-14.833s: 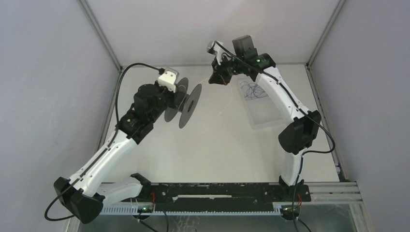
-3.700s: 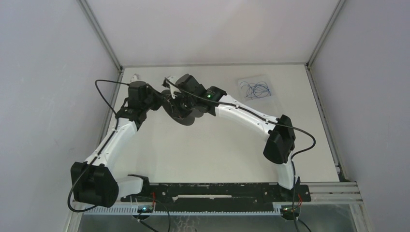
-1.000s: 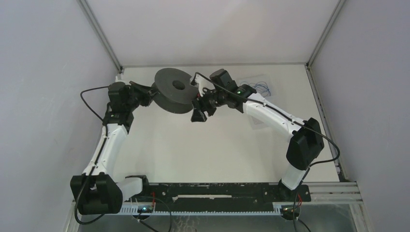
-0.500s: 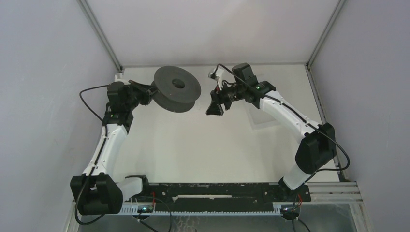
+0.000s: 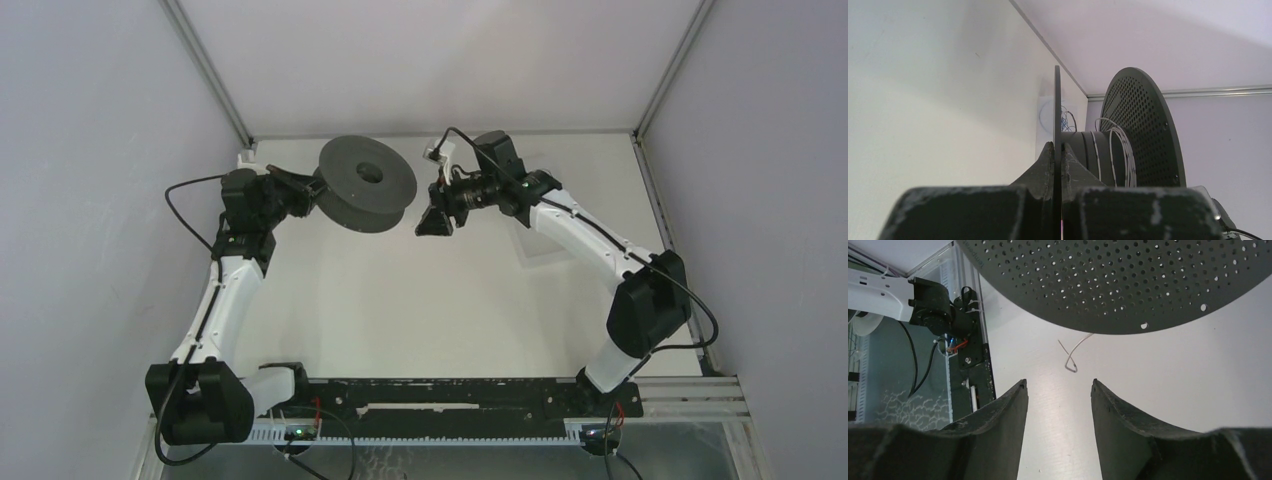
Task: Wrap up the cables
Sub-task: Wrap the cable around the cable reel.
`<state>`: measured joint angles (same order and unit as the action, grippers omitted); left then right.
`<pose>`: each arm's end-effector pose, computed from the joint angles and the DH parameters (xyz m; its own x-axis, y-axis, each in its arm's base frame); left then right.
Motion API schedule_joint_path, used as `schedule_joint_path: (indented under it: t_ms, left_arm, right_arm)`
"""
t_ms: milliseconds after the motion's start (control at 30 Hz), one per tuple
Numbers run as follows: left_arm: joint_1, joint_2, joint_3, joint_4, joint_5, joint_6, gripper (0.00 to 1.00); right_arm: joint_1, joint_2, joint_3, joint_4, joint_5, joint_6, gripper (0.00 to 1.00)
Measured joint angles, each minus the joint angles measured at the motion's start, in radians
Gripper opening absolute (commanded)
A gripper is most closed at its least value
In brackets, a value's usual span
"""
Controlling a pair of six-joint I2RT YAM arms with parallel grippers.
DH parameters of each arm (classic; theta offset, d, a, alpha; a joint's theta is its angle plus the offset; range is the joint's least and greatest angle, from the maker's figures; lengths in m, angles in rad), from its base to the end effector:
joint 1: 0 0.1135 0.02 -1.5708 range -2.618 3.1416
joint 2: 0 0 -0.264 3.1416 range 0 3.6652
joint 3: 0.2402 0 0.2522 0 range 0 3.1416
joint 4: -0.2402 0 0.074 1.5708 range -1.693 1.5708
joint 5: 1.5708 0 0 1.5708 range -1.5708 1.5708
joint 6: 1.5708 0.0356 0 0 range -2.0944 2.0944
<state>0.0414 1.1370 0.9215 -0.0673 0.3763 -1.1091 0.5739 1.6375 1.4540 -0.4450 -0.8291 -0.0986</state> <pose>0.2643 -0.0021 0.3294 -0.4054 -0.8502 -0.3360 -0.1097 0.4101 -0.9054 0.2954 0.2222 0.3336 -0.4059 -0.3416 -0.8477 -0.9120 0.2109 0.3518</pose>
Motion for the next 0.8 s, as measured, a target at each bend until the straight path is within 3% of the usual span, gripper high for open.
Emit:
schedule_joint_path:
  t_ms: [400,500,667,800]
  left_arm:
    - [0.0,0.0,0.0,0.006,0.005,0.0,0.0]
    - [0.0,0.0,-0.004,0.01,0.005,-0.001,0.0]
    - [0.0,0.0,-0.019,0.02,0.008,-0.009,0.0]
    - [0.0,0.0,-0.043,0.05,0.021,-0.042,0.0]
  right_arm:
    - [0.026,0.042,0.005,0.068,0.069,0.032,0.38]
    - [0.029,0.042,0.009,0.085,0.073,0.036,0.29]
    - [0.051,0.047,0.009,0.116,0.087,0.053,0.03]
    - [0.068,0.061,0.009,0.158,0.112,0.105,0.0]
